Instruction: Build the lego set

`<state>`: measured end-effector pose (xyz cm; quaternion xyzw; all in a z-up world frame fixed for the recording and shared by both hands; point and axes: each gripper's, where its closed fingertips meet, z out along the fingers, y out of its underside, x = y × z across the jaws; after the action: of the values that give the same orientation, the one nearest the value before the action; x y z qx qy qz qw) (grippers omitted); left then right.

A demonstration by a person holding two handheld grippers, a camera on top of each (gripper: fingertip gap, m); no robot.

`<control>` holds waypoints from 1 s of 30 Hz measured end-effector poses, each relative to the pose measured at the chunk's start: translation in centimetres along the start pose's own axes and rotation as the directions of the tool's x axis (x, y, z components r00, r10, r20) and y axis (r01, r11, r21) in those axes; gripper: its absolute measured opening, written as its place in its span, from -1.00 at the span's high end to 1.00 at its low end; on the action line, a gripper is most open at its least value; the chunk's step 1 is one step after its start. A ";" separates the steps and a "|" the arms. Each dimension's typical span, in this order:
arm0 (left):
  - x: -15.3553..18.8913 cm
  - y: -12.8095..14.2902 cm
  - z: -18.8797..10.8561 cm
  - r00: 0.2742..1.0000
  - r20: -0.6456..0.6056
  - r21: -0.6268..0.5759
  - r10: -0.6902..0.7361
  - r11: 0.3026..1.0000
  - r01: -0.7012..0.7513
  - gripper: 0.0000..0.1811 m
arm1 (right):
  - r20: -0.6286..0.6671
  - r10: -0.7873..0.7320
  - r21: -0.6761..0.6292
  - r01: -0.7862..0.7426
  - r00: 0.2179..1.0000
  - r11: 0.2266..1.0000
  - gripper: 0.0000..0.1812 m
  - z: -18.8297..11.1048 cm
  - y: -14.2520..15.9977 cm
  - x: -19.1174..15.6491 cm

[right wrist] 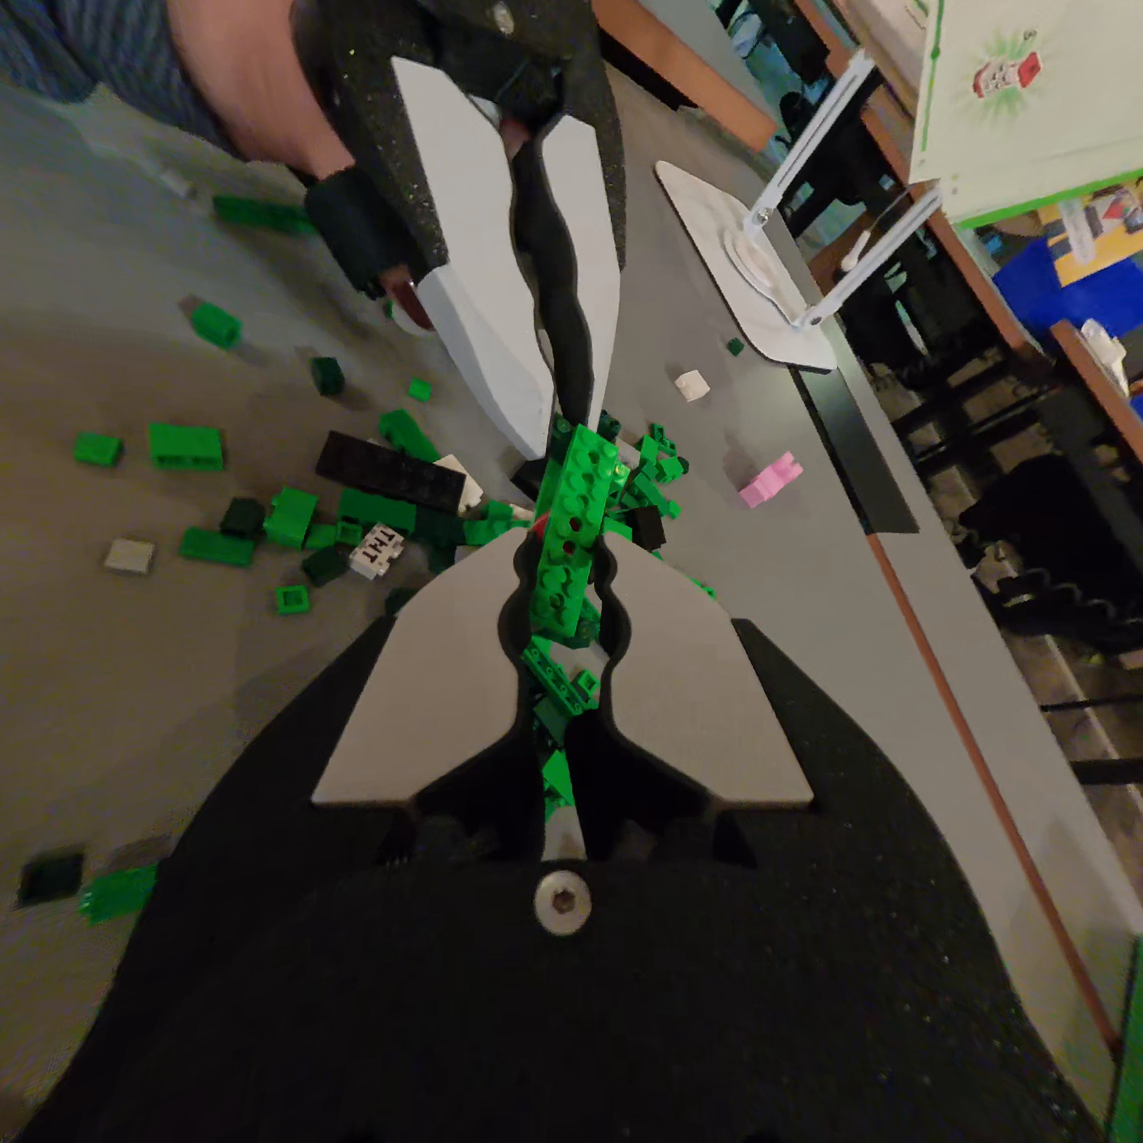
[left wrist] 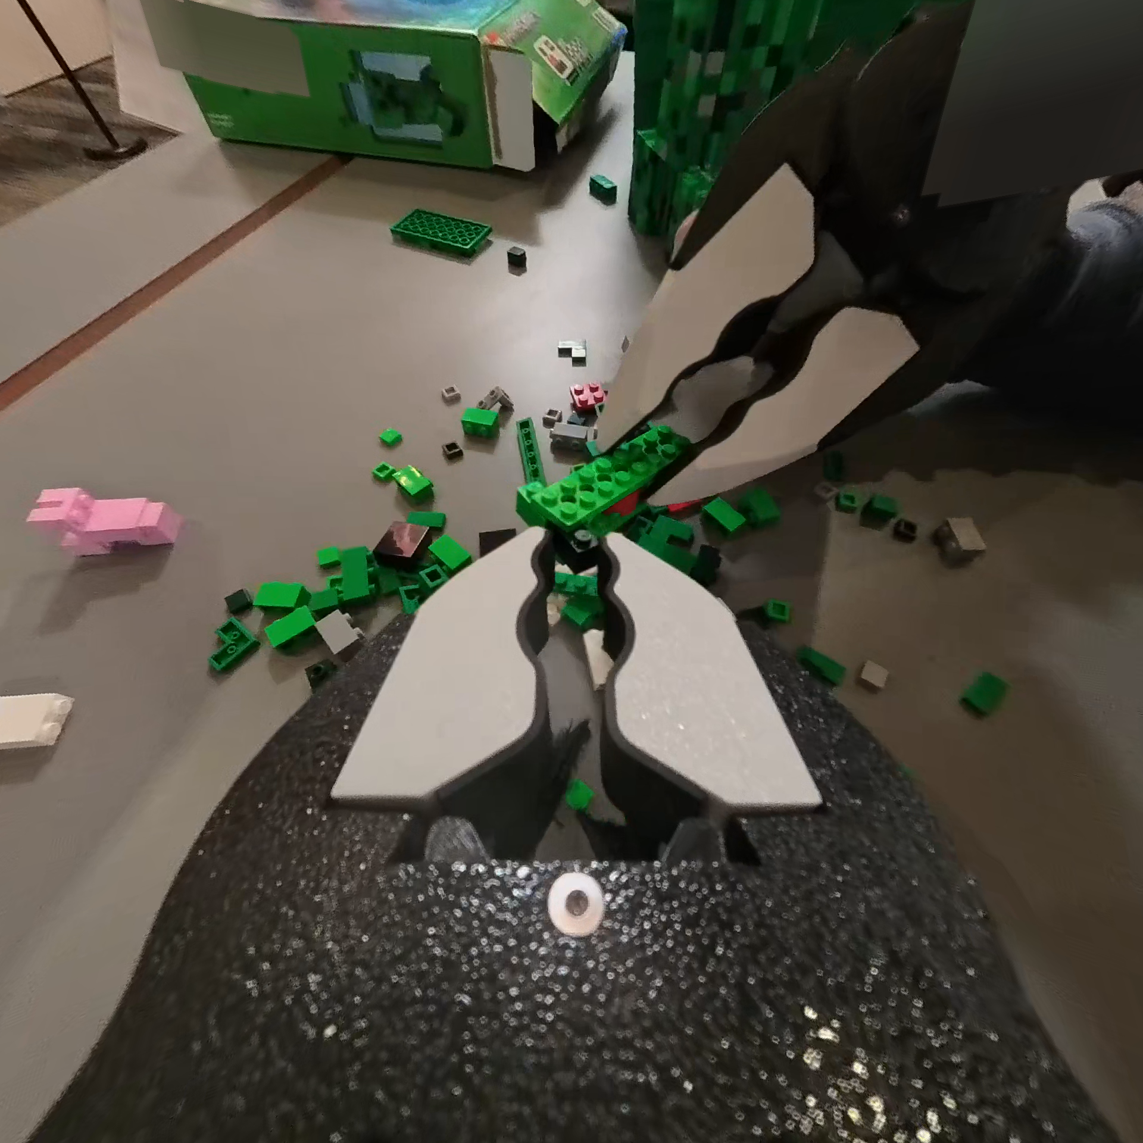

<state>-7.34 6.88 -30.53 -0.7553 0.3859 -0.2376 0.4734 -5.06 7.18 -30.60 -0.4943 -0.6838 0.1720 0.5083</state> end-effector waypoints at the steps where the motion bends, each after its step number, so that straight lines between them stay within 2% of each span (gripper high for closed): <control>1: 0.1 0.0 0.0 1.000 -0.007 -0.003 -0.003 1.000 0.003 0.86 | -0.002 -0.018 0.004 0.018 1.000 1.000 0.81 -0.1 0.0 0.0; 5: 0.6 -0.1 -0.1 0.996 -0.072 0.020 -0.057 0.998 0.059 0.86 | 0.001 -0.059 0.054 0.059 0.998 0.997 0.82 -0.6 -0.6 -0.1; 8: 0.9 -0.2 -0.2 0.986 -0.131 0.036 -0.103 0.993 0.109 0.86 | 0.022 -0.058 0.102 0.055 0.998 0.993 0.83 -0.9 -1.1 -0.3; 9: 1.0 -0.2 -0.2 0.983 -0.145 0.040 -0.114 0.992 0.121 0.87 | 0.034 -0.060 0.120 0.056 0.998 0.991 0.91 -1.0 -1.3 -0.5; 13: 1.0 -0.3 -0.2 0.975 -0.169 0.055 -0.142 0.987 0.153 0.87 | 0.042 -0.034 0.142 0.028 0.999 0.990 0.91 -1.1 -1.6 -0.4; 15: 0.6 -0.2 0.1 0.989 -0.105 0.033 -0.104 0.994 0.108 0.88 | 0.043 0.018 0.126 -0.023 0.999 0.992 0.91 -0.9 -1.4 -0.2; 17: -0.1 -0.3 0.3 0.999 -0.003 0.026 -0.043 0.999 0.043 0.89 | 0.053 0.153 0.100 -0.157 0.987 0.982 0.90 -0.5 -1.2 0.3; 20: -0.4 -0.2 0.6 0.987 0.106 -0.024 0.118 0.993 -0.116 0.92 | 0.093 0.378 0.047 -0.383 0.921 0.923 0.68 0.1 -0.6 0.6; 22: 0.0 -0.4 1.0 0.965 0.142 -0.060 0.220 0.975 -0.213 0.92 | 0.118 0.471 0.021 -0.477 0.874 0.879 0.68 0.4 -0.3 0.6; 25: 0.0 -0.3 1.4 0.926 0.194 -0.124 0.325 0.944 -0.305 0.92 | 0.109 0.543 -0.027 -0.543 0.833 0.839 0.73 0.6 0.3 0.6; 28: -0.4 -0.2 1.6 0.913 0.243 -0.157 0.327 0.942 -0.295 0.92 | 0.091 0.596 -0.089 -0.589 0.798 0.803 0.77 0.7 0.7 0.4; 30: -1.0 -0.1 1.5 0.893 0.282 -0.201 0.350 0.932 -0.302 0.92 | 0.073 0.606 -0.134 -0.594 0.792 0.793 0.72 0.9 1.0 -0.1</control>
<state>-6.84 8.49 -31.11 -0.7416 0.4443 -0.0018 0.5027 -5.38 7.80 -31.73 -0.7011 -0.5270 0.3161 0.3617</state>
